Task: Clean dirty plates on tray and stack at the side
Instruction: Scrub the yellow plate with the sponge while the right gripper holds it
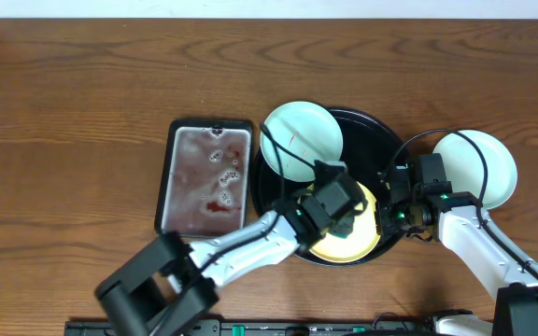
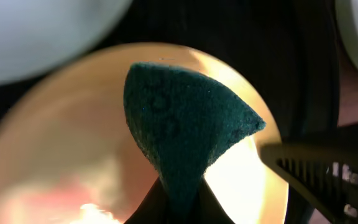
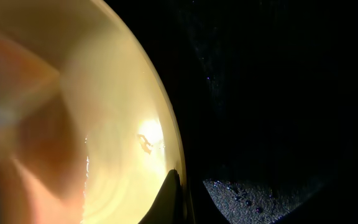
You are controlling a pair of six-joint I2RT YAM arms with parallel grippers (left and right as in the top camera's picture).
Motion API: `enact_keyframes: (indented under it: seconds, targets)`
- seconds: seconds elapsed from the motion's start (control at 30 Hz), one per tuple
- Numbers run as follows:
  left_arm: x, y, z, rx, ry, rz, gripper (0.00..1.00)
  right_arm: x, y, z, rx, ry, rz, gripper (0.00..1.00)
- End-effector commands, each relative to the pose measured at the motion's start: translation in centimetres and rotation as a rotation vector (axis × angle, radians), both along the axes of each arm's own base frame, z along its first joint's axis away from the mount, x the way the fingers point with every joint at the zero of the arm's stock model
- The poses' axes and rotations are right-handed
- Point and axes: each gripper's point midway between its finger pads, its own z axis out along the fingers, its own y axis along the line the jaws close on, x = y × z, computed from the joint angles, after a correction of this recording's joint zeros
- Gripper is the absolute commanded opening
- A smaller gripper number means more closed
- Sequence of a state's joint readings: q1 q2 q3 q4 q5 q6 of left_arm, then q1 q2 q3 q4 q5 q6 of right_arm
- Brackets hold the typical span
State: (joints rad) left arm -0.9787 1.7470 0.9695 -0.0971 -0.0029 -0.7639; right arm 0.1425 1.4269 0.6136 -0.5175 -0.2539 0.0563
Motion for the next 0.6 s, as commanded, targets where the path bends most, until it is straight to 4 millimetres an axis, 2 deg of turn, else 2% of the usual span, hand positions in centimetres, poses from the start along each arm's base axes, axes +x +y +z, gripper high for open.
enact_keyframes:
  seconds: [0.0,0.07,0.17,0.27,0.5,0.57]
  targets:
    - [-1.0,-0.1,-2.8,0.042,0.040,-0.006,0.08,-0.5,-0.1,-0.4,-0.014,0.015,0.009,0.01]
    - [-1.1,0.1,-3.4,0.063,0.044,-0.010,0.08,-0.5,-0.1,-0.4,-0.014,0.015,0.009,0.01]
    - [0.2,2.5,-3.8,0.146,0.023,0.029,0.07,-0.5,-0.1,-0.4,-0.014,0.015,0.009,0.01]
    - [1.3,4.1,-3.0,0.174,0.005,0.043,0.07,-0.5,-0.2,-0.4,-0.014,0.015,0.010,0.01]
    - [2.8,6.1,3.4,0.154,-0.121,-0.025,0.08,-0.4,-0.1,-0.4,-0.014,0.012,0.009,0.01]
    - [3.3,8.8,6.0,0.153,-0.138,0.033,0.08,-0.3,-0.1,-0.4,-0.013,0.007,0.010,0.01]
